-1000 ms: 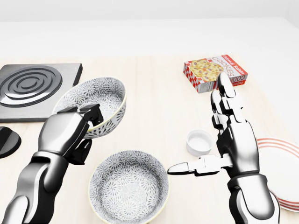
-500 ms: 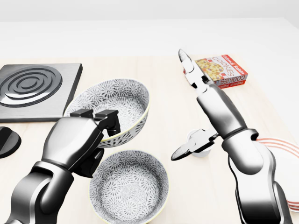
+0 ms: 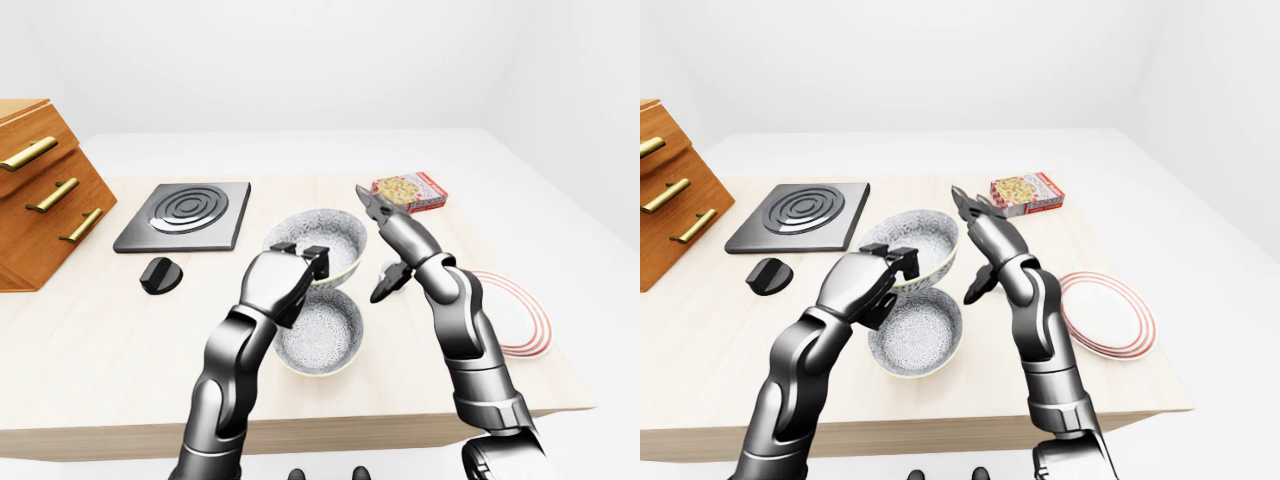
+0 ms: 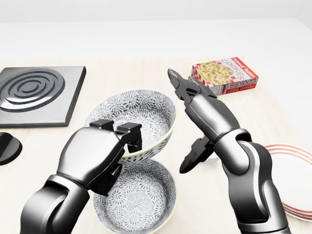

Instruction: Pick the akita bowl from table center and place it on the plate.

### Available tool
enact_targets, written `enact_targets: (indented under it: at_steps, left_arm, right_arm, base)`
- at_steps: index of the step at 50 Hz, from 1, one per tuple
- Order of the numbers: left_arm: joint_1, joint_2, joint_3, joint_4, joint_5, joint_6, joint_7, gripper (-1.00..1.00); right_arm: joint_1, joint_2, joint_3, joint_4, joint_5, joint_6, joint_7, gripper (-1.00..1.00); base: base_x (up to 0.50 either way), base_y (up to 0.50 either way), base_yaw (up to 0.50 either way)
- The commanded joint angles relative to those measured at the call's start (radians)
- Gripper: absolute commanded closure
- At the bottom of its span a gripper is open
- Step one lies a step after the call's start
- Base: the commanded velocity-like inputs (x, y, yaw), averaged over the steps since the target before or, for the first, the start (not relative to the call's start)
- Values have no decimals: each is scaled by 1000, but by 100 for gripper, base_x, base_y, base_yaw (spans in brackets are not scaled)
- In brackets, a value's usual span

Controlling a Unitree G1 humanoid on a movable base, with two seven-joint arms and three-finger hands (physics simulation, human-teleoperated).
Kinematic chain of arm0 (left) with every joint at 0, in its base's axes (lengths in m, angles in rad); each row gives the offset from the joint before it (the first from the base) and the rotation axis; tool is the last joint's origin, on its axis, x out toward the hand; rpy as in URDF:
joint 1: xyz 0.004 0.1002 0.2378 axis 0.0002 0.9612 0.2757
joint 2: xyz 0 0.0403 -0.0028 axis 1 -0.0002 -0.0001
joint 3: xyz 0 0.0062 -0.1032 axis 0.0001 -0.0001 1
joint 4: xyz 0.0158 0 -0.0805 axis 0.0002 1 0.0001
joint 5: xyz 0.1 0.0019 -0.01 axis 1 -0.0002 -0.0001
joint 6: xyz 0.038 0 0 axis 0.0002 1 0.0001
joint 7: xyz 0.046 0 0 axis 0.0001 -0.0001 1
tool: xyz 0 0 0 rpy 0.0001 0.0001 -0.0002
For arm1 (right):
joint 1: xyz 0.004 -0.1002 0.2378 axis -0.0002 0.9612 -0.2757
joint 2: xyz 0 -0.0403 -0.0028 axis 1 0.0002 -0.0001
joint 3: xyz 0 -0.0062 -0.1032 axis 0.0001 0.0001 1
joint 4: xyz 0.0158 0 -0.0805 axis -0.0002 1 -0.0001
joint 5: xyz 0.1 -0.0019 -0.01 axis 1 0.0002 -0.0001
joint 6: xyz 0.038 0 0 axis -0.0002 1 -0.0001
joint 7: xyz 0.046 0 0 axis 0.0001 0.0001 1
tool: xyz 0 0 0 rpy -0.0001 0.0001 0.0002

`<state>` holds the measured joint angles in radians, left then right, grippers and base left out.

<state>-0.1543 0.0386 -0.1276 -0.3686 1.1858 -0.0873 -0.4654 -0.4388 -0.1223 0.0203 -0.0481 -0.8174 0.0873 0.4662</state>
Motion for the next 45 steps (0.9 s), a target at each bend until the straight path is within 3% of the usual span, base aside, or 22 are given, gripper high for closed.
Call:
enact_targets:
  at_steps: [1, 18, 20, 21, 22, 24, 25, 28, 45]
  left_arm:
    - [-13, -12, -16, 13, -19, 0, 3, 100]
    - [-19, -25, -31, -18, -5, 0, -27, 100]
    - [-18, -28, -33, -27, -7, 0, -33, 100]
    - [-18, -28, -33, -30, -7, 0, -35, 100]
    - [-17, -27, -33, -32, -6, 0, -36, 100]
    - [-15, -28, -35, -39, -5, 0, -40, 100]
    - [-13, -28, -35, -45, -6, 0, -43, 100]
    - [-13, -28, -34, -47, -7, 0, -44, 100]
    - [-12, -28, -35, -40, 0, 0, -35, 100]
  right_arm:
    - [0, 30, 30, 13, -92, 0, 30, -100]
    - [0, 44, 33, 43, -122, 0, 19, -100]
    - [-2, 43, 31, 44, -123, 0, 18, -74]
    - [-5, 43, 30, 46, -123, 0, 15, -51]
    - [-6, 43, 30, 45, -123, 0, 15, -16]
    - [-7, 42, 29, 44, -124, 0, 12, 16]
    - [-5, 41, 29, 40, -124, 0, 13, 55]
    - [-3, 42, 28, 37, -123, 0, 12, 100]
    - [21, 36, 26, 17, -122, 0, 16, 100]
  base:
    - [0, 0, 0]
    - [0, 0, 0]
    - [0, 0, 0]
    - [0, 0, 0]
    - [0, 0, 0]
    - [0, 0, 0]
    - [0, 0, 0]
    - [0, 0, 0]
    - [0, 0, 0]
